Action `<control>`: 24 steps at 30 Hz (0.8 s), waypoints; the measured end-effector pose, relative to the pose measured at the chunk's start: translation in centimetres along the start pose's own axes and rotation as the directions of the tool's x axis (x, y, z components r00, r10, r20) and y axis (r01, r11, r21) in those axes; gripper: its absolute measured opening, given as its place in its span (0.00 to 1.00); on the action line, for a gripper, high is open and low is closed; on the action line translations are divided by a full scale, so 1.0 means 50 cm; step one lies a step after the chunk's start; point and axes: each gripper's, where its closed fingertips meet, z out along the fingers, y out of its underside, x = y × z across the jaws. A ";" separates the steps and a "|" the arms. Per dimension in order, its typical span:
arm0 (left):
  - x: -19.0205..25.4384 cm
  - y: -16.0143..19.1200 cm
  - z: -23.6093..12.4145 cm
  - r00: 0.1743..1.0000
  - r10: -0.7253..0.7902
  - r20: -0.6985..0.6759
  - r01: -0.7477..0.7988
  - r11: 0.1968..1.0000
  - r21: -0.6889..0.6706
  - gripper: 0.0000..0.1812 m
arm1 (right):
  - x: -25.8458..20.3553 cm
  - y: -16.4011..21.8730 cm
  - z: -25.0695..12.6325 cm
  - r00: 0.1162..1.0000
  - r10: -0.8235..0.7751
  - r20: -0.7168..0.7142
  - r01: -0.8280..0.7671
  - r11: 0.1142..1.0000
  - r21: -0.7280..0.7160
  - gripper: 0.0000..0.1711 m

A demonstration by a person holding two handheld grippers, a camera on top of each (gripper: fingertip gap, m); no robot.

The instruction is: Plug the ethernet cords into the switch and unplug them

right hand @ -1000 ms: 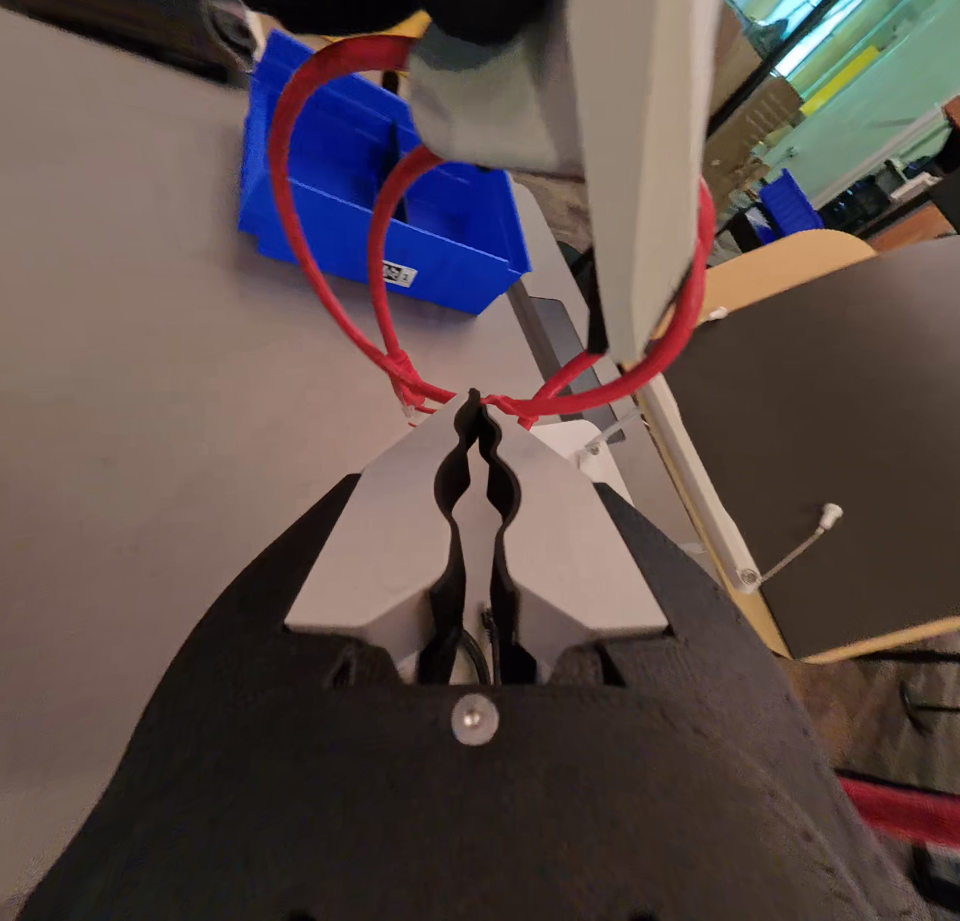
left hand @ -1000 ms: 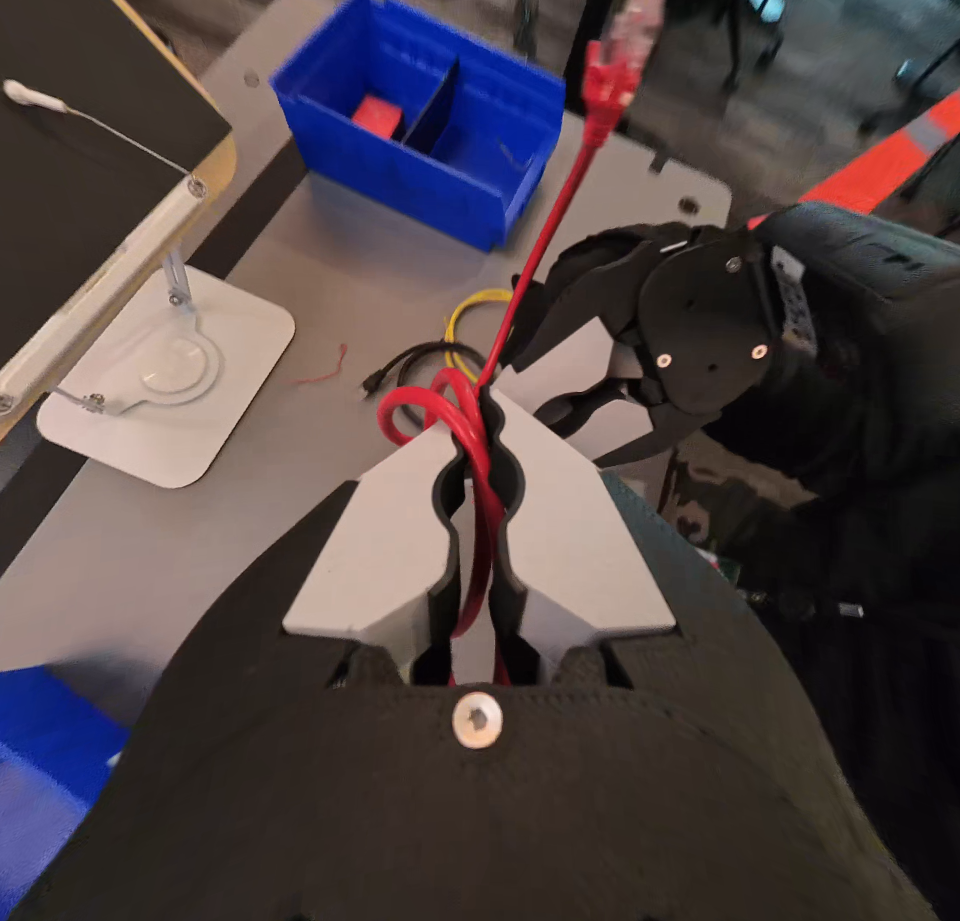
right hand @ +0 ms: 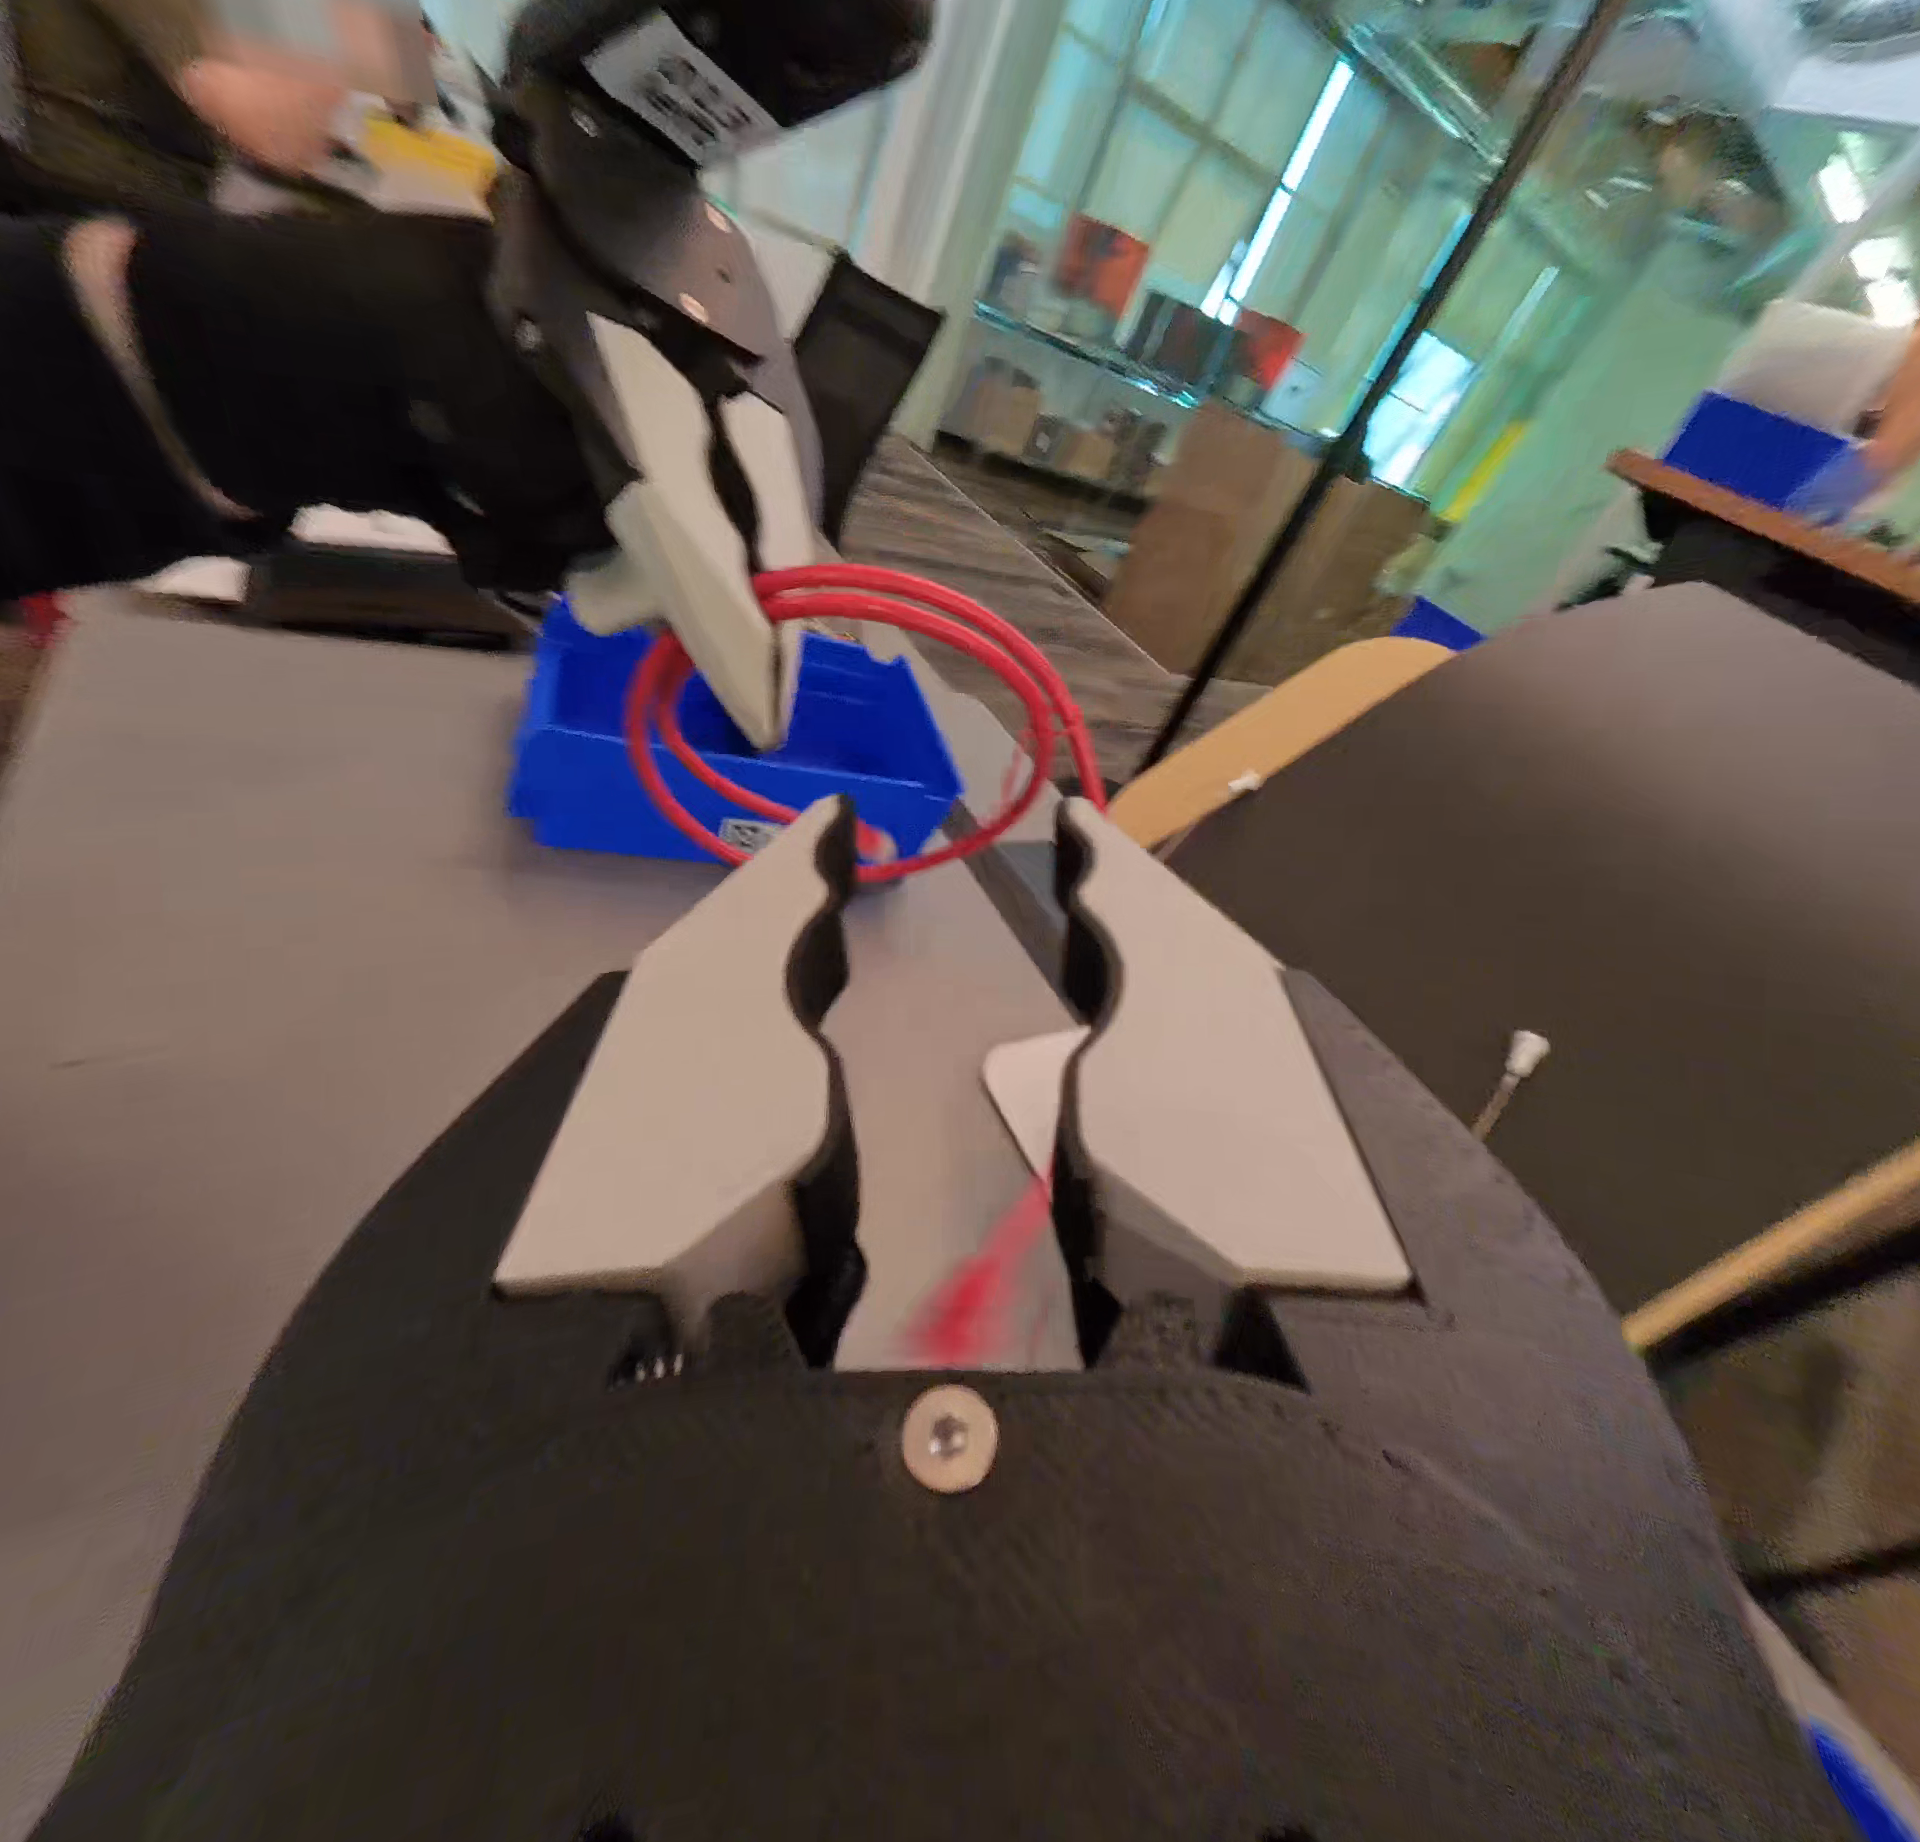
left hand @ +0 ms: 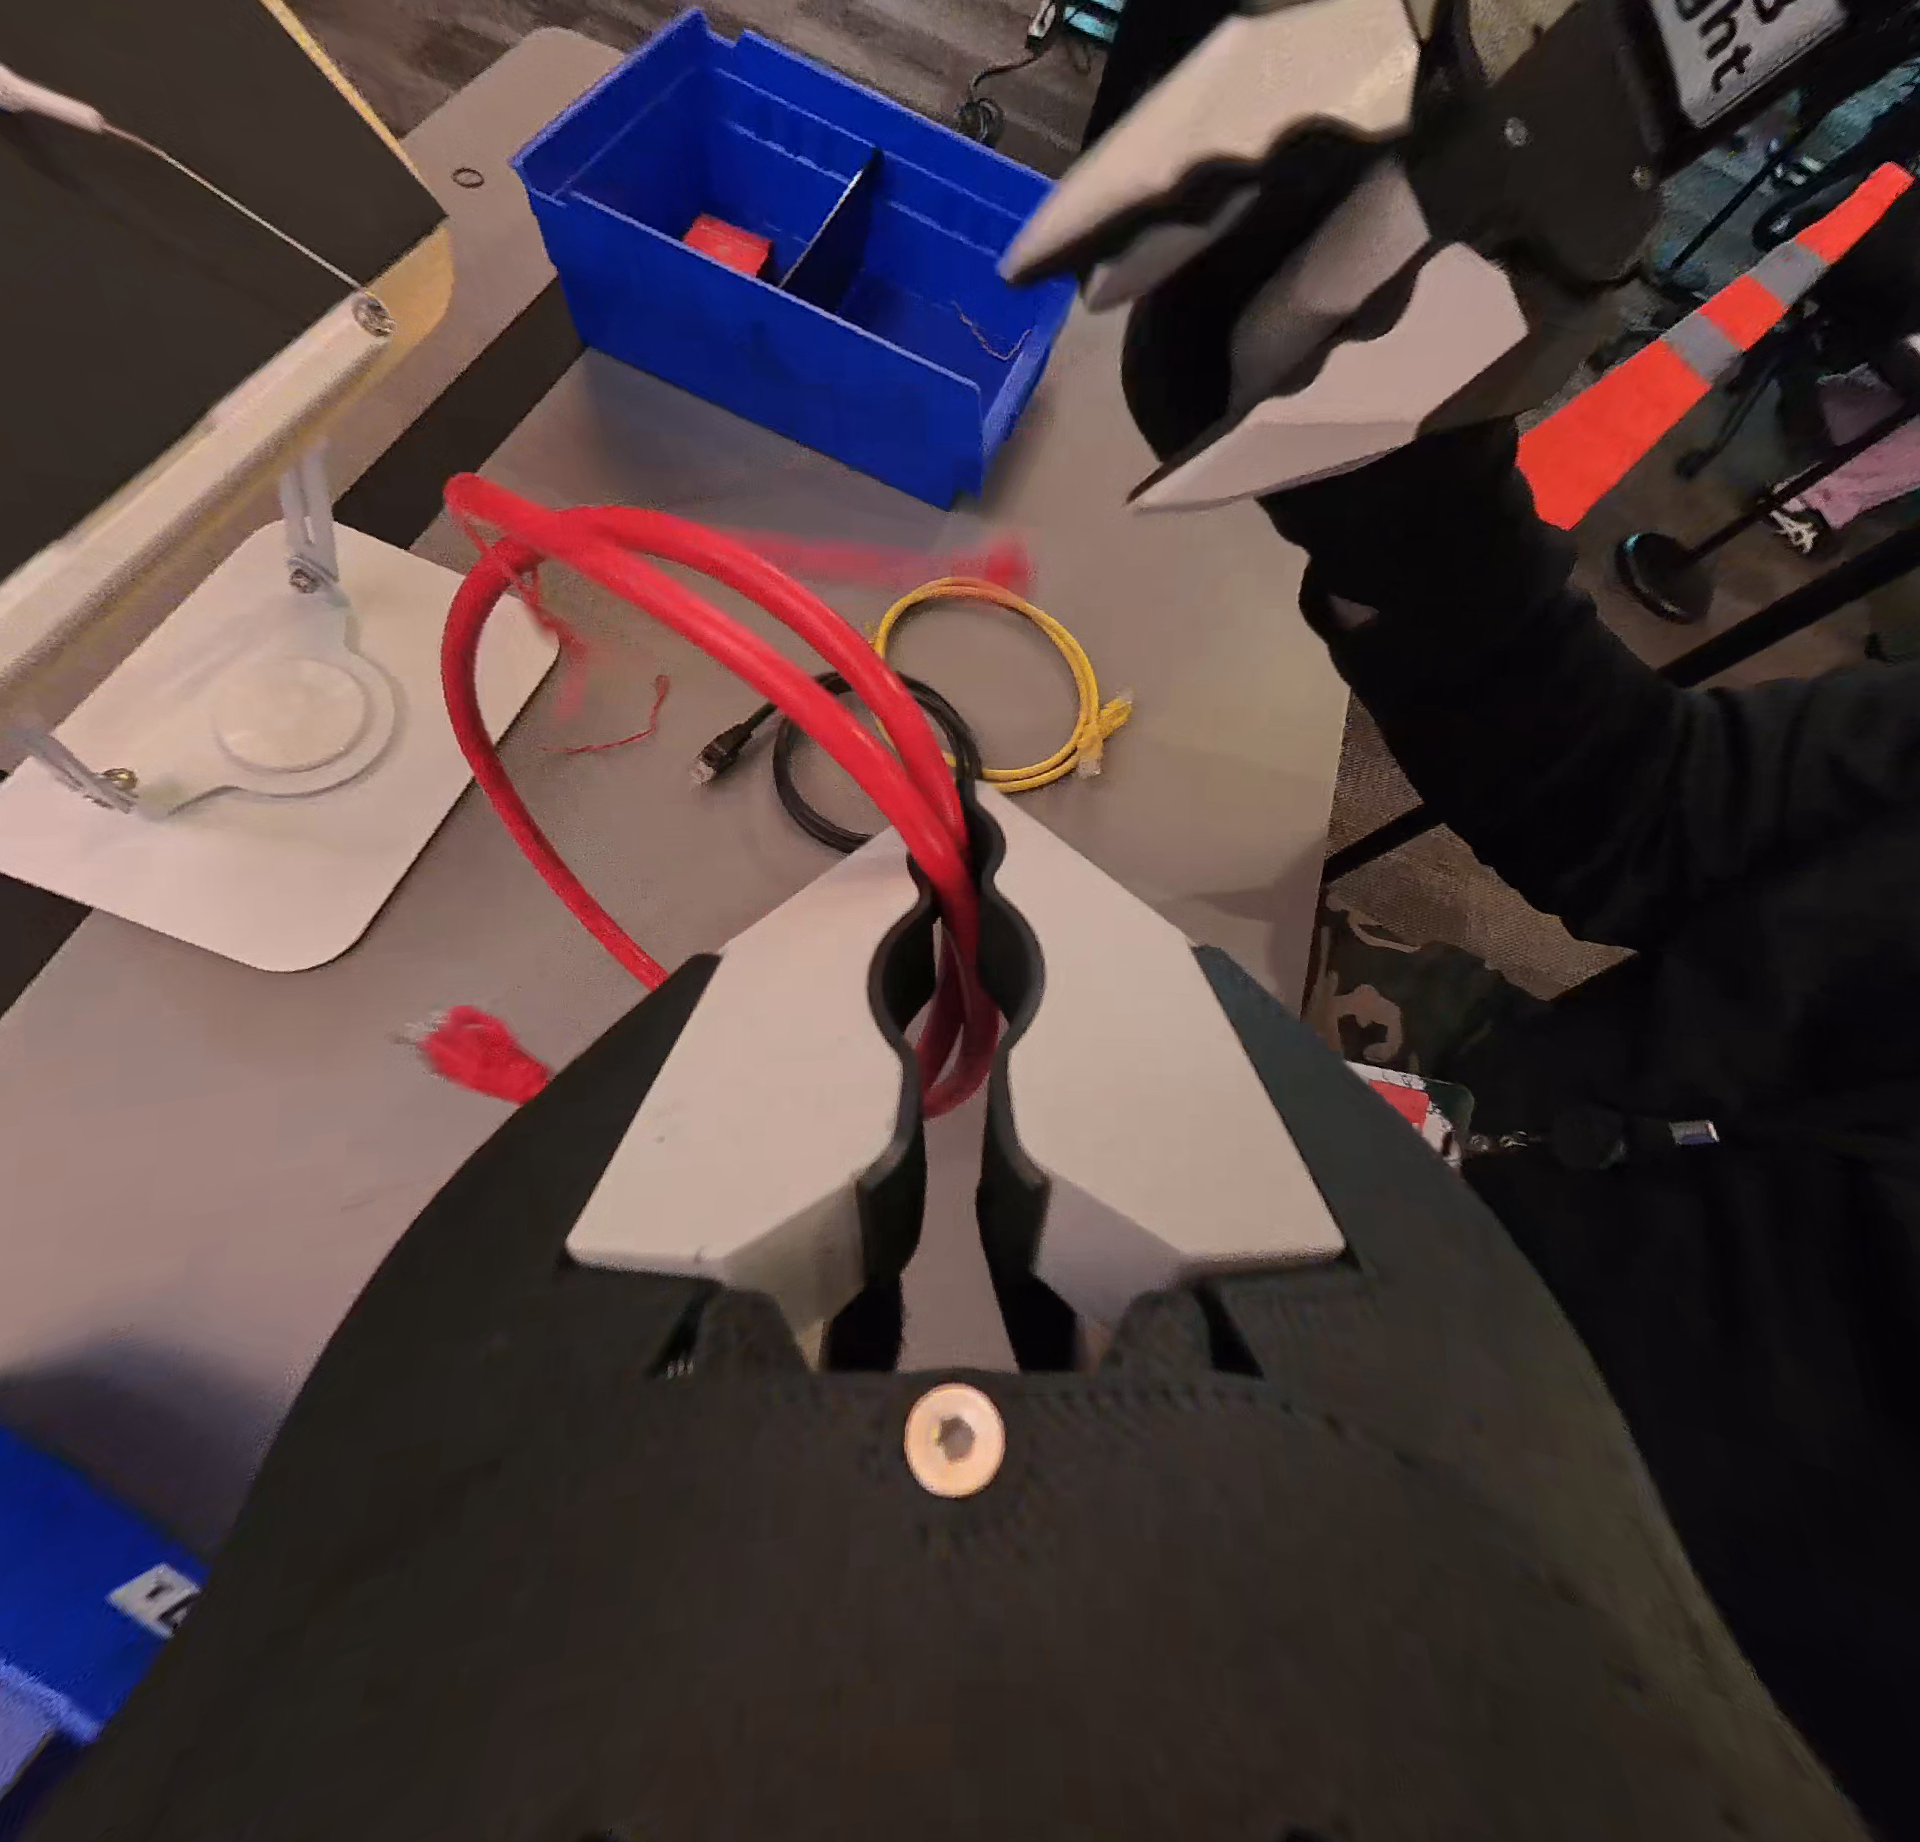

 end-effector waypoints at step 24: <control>0.142 -0.075 -0.022 0.977 0.124 -0.173 -0.071 0.956 0.285 0.00 | -0.128 0.086 0.087 0.858 0.271 0.437 -0.316 0.948 0.031 0.36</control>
